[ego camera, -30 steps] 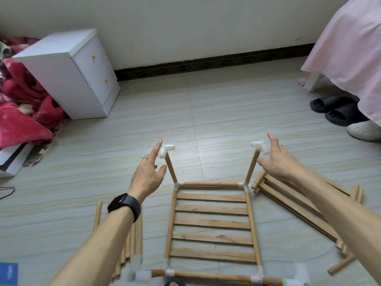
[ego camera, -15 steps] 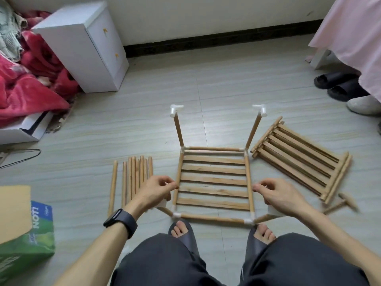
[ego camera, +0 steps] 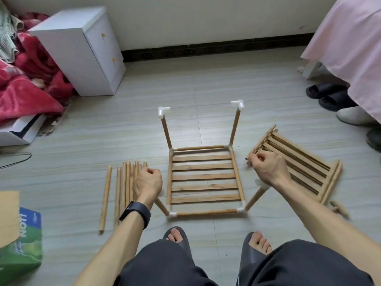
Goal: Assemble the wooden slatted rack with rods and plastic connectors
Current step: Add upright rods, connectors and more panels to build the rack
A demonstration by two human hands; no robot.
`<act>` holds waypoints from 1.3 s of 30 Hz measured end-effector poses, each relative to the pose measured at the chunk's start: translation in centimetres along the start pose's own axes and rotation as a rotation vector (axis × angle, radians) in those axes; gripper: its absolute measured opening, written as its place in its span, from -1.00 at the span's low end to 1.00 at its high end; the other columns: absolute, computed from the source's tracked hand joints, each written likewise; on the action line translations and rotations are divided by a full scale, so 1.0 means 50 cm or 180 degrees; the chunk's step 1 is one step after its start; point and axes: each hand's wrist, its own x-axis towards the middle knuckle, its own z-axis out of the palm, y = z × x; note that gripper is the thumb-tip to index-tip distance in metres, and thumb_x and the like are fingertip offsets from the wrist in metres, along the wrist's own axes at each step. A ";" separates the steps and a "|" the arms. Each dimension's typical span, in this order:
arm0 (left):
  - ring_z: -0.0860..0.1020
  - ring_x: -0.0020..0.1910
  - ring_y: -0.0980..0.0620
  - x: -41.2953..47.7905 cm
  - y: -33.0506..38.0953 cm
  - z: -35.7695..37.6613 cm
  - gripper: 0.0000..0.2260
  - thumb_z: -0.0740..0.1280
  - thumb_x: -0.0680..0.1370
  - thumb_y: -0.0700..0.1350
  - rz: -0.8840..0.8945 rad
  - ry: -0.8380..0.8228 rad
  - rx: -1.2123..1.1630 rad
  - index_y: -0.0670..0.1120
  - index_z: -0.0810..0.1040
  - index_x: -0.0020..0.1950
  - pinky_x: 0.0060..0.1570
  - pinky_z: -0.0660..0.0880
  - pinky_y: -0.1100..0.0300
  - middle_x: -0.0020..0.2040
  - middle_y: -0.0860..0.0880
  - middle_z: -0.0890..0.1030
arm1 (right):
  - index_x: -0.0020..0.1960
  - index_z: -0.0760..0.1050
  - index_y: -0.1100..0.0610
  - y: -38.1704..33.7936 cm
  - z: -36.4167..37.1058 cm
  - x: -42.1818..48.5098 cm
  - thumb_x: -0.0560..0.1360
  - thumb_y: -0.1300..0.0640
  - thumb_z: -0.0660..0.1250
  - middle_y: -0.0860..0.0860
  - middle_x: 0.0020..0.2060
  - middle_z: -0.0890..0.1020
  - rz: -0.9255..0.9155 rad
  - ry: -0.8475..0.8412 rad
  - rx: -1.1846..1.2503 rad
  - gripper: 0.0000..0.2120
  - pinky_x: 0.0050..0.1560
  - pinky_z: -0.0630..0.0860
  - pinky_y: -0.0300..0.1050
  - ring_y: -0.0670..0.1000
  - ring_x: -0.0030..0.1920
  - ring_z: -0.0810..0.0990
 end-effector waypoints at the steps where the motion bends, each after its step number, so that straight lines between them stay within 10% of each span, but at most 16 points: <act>1: 0.49 -0.19 -0.07 0.005 -0.001 0.003 -0.79 0.22 0.63 0.01 -0.0056 -0.0021 -0.0121 -0.03 0.55 -0.12 -0.26 0.34 0.13 -0.24 0.00 0.53 | -0.25 0.64 0.11 -0.004 -0.001 0.003 0.59 -0.11 0.22 0.00 -0.41 0.64 0.0147 0.0056 0.0317 -0.59 -0.33 0.46 -0.07 0.05 -0.35 0.62; 7: 0.45 -0.27 0.07 0.033 -0.017 0.005 -0.81 0.22 0.65 -0.14 -0.0106 -0.0932 -0.0773 -0.04 0.61 -0.05 -0.25 0.41 0.13 -0.22 0.01 0.51 | -0.02 0.60 0.34 0.024 -0.010 -0.024 0.69 -0.20 0.05 0.14 -0.36 0.64 0.1675 -0.0361 0.3410 -0.37 -0.26 0.52 -0.05 0.09 -0.37 0.58; 14: 0.65 -0.35 -0.19 0.023 -0.019 -0.003 -0.72 0.33 0.62 -0.03 -0.0519 -0.1088 -0.1178 -0.17 0.54 -0.21 -0.03 0.63 -0.11 -0.36 -0.11 0.52 | -0.17 0.63 0.20 0.058 0.035 -0.083 0.56 -0.10 0.38 0.10 -0.31 0.72 0.0959 -0.0514 0.2330 -0.64 0.13 0.52 0.17 0.23 -0.08 0.71; 20: 0.70 -0.17 -0.19 0.023 -0.003 0.003 -0.70 0.27 0.58 0.03 -0.0524 -0.0583 -0.0709 -0.15 0.60 -0.20 0.00 0.65 -0.13 -0.22 -0.15 0.68 | -0.27 0.52 0.39 0.053 0.019 -0.072 0.43 -0.09 0.41 0.05 -0.45 0.56 0.0515 -0.0671 0.2013 -0.51 -0.27 0.44 -0.11 -0.08 -0.44 0.58; 30: 0.68 -0.15 -0.18 0.029 0.008 0.011 -0.65 0.19 0.62 0.06 -0.0407 -0.0421 -0.0161 -0.15 0.54 -0.19 0.01 0.65 -0.08 -0.18 -0.15 0.67 | -0.31 0.49 0.25 0.068 0.034 -0.067 0.52 -0.04 0.37 -0.01 -0.47 0.43 0.0353 -0.0571 0.1963 -0.60 -0.42 0.42 -0.31 -0.12 -0.47 0.44; 39: 0.51 -0.28 -0.05 0.045 0.039 0.009 -0.64 0.17 0.64 0.02 -0.0348 -0.0266 0.0078 -0.14 0.50 -0.26 -0.27 0.40 0.12 -0.27 -0.09 0.58 | -0.19 0.52 0.46 0.056 0.016 -0.034 0.58 0.10 0.38 -0.02 -0.47 0.57 0.0519 -0.0523 0.1714 -0.60 -0.32 0.54 -0.11 -0.05 -0.46 0.61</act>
